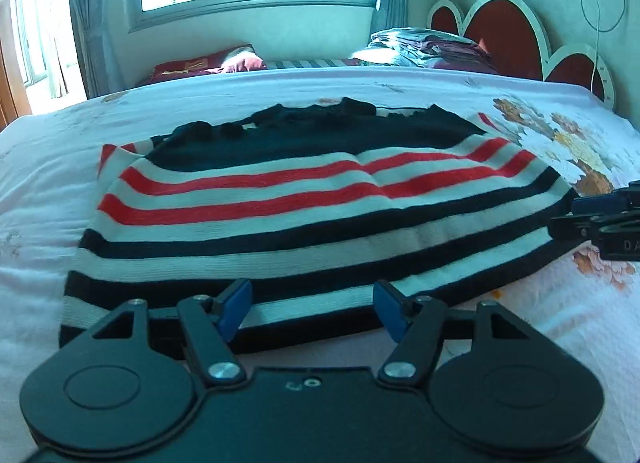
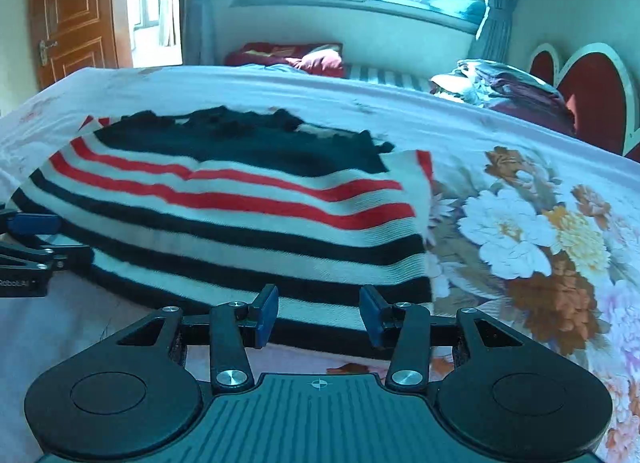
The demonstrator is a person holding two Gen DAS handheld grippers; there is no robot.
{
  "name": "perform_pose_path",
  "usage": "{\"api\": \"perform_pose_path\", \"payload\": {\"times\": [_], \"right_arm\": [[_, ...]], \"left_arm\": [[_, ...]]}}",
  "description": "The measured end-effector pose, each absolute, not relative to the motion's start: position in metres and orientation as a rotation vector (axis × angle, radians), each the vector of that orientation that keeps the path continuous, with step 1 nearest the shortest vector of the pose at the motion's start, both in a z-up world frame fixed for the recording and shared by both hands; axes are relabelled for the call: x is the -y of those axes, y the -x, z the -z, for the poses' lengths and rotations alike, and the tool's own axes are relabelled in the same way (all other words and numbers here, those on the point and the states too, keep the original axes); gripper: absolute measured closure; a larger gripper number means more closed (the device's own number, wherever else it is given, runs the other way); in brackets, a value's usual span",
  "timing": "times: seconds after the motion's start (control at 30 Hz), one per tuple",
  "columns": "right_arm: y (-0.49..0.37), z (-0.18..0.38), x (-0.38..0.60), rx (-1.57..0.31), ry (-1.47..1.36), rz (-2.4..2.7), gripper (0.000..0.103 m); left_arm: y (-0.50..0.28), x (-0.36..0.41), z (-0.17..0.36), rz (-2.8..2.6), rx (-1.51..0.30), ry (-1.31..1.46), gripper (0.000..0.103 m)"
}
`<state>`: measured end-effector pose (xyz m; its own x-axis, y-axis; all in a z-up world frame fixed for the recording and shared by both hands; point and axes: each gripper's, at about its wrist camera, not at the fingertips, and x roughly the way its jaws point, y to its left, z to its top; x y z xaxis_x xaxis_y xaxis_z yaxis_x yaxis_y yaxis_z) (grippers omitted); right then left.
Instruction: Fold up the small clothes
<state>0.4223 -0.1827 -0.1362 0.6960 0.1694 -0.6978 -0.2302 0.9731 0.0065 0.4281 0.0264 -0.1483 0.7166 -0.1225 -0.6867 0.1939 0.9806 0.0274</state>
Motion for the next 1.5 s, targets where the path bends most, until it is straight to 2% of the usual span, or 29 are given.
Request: {"api": "perform_pose_path", "payload": {"times": [0.13, 0.37, 0.47, 0.83, 0.97, 1.07, 1.1, 1.13, 1.17, 1.2, 1.23, 1.37, 1.5], "right_arm": [[-0.421, 0.154, 0.193, -0.812, 0.128, -0.17, 0.058], [-0.418, 0.161, 0.237, -0.847, 0.033, -0.086, 0.059], [-0.418, 0.163, 0.25, -0.861, -0.053, -0.097, 0.058], [-0.42, 0.163, 0.244, -0.873, -0.025, -0.086, 0.058], [-0.417, 0.158, 0.245, -0.883, -0.031, -0.083, 0.058], [-0.394, 0.148, 0.247, -0.82, -0.035, -0.101, 0.059], [-0.386, 0.146, 0.248, -0.799, -0.049, -0.119, 0.06], [-0.38, 0.145, 0.249, -0.787, -0.059, -0.133, 0.068], [-0.377, 0.144, 0.248, -0.791, -0.068, -0.148, 0.093], [-0.375, 0.144, 0.246, -0.795, -0.077, -0.155, 0.101], [-0.373, 0.143, 0.245, -0.784, -0.089, -0.159, 0.101], [-0.377, 0.133, 0.228, -0.757, -0.11, -0.214, 0.102], [-0.397, 0.126, 0.207, -0.753, -0.131, -0.268, 0.102]], "left_arm": [[-0.428, -0.043, 0.151, 0.147, -0.766, -0.08, 0.035], [-0.419, -0.1, 0.151, 0.055, -0.772, -0.01, 0.034], [-0.417, -0.104, 0.151, 0.052, -0.772, -0.017, 0.034], [-0.414, -0.103, 0.157, 0.052, -0.753, -0.023, 0.034], [-0.406, -0.108, 0.144, -0.009, -0.749, -0.001, 0.035], [-0.383, -0.121, 0.134, -0.098, -0.708, 0.054, 0.036], [-0.377, -0.127, 0.134, -0.091, -0.712, 0.105, 0.037], [-0.372, -0.134, 0.136, -0.086, -0.723, 0.164, 0.039], [-0.369, -0.139, 0.139, -0.083, -0.737, 0.215, 0.05], [-0.368, -0.144, 0.144, -0.066, -0.755, 0.284, 0.057], [-0.368, -0.15, 0.148, -0.053, -0.766, 0.361, 0.06], [-0.373, -0.173, 0.164, -0.054, -0.718, 0.683, 0.06], [-0.389, -0.185, 0.174, -0.084, -0.675, 0.845, 0.061]]}}
